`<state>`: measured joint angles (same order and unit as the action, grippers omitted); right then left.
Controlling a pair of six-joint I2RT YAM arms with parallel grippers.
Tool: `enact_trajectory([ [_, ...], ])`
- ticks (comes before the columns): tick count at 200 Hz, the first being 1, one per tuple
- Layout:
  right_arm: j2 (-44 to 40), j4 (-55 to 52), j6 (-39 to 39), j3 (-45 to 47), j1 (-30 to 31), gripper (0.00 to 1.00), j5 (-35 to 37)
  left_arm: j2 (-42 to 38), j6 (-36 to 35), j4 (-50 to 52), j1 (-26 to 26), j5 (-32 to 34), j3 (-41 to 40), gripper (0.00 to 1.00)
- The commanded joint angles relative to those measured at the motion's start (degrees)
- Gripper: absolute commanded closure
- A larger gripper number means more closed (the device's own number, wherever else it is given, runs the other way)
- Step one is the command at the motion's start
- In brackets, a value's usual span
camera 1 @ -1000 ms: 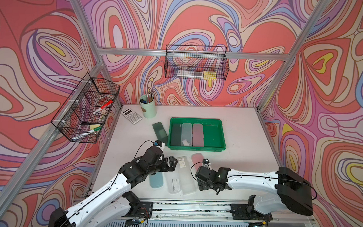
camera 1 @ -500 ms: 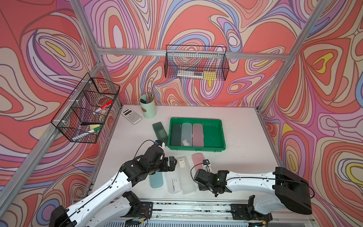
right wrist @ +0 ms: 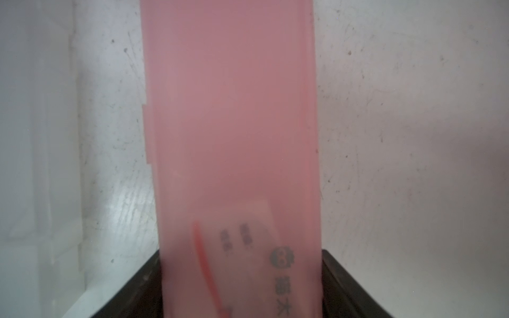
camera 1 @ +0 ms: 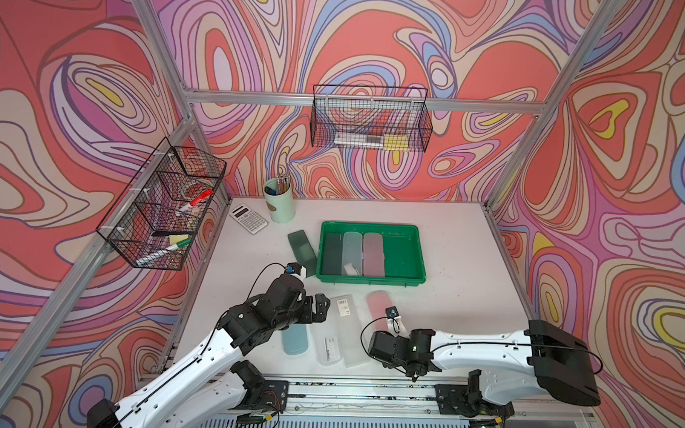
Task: Put the pencil case into the storage box
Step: Pick up the pencil case from the center of the board.
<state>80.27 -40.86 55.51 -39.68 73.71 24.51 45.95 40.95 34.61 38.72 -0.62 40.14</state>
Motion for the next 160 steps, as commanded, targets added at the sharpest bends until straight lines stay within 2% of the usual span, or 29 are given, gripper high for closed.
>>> enact_trajectory([
  [1,-2.44,-3.33,2.25,-1.99,2.21,0.44,3.3,-1.34,0.07,2.63,0.24,1.59,1.75,0.01],
  [96,-6.53,-5.02,-0.07,-3.91,5.83,0.45,5.45,-4.06,0.04,5.8,0.26,3.05,5.09,0.01],
  [160,-14.16,-4.46,-1.19,-7.14,5.92,0.45,7.93,-3.52,-6.83,6.24,0.22,7.08,13.52,0.01],
])
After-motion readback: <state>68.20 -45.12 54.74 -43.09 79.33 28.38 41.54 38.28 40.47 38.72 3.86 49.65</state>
